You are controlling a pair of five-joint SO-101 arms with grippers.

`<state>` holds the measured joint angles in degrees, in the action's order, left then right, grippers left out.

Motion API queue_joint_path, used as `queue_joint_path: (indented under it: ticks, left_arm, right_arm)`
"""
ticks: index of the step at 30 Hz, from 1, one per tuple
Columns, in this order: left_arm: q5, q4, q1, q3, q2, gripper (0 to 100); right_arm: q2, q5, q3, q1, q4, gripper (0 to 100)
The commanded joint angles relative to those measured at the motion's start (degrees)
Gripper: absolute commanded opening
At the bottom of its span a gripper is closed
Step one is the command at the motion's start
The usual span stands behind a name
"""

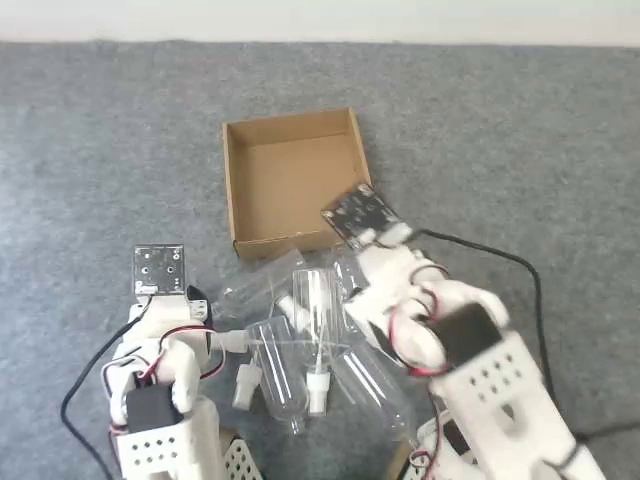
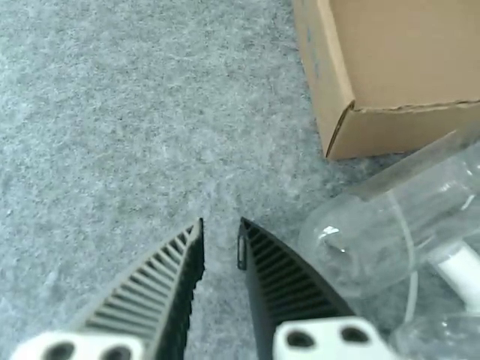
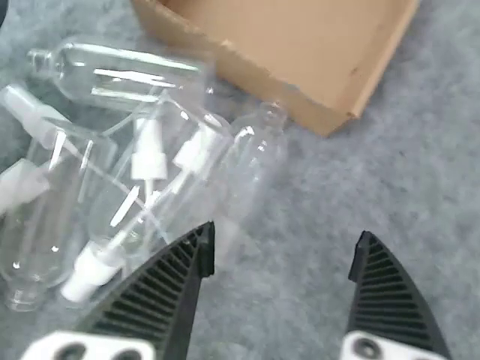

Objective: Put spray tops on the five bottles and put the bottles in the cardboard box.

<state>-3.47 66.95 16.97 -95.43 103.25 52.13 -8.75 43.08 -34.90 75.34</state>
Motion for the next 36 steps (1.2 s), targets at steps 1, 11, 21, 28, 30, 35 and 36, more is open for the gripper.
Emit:
queue_joint_path:
  ticks: [1,11,21,28,30,35,36]
  left_arm:
    - [-0.4,-1.8,0.4,3.2,1.0,8]
    - [-0.4,-1.8,0.4,3.2,1.0,8]
    - [-0.4,-1.8,0.4,3.1,1.0,8]
    - [-0.4,-1.9,0.4,2.6,1.0,8]
    - [-0.4,-1.9,0.4,2.6,1.0,8]
    - [-0.4,-1.9,0.4,2.6,1.0,8]
    - [-0.4,-1.9,0.4,2.6,1.0,8]
  right_arm:
    - [-10.6,2.7,-8.3,-1.7,0.0,27.1]
    - [-25.9,5.2,-12.1,-1.7,-6.3,27.1]
    - [-39.1,5.3,-12.1,-1.7,-14.6,27.1]
    - [-45.9,5.3,-12.4,-1.5,-17.7,27.0]
    - [-47.1,5.2,-12.4,-1.5,-17.7,27.0]
    - [-48.3,4.7,-12.4,-1.4,-17.5,16.7]
    - [-48.2,4.6,-12.4,-1.3,-17.2,12.9]
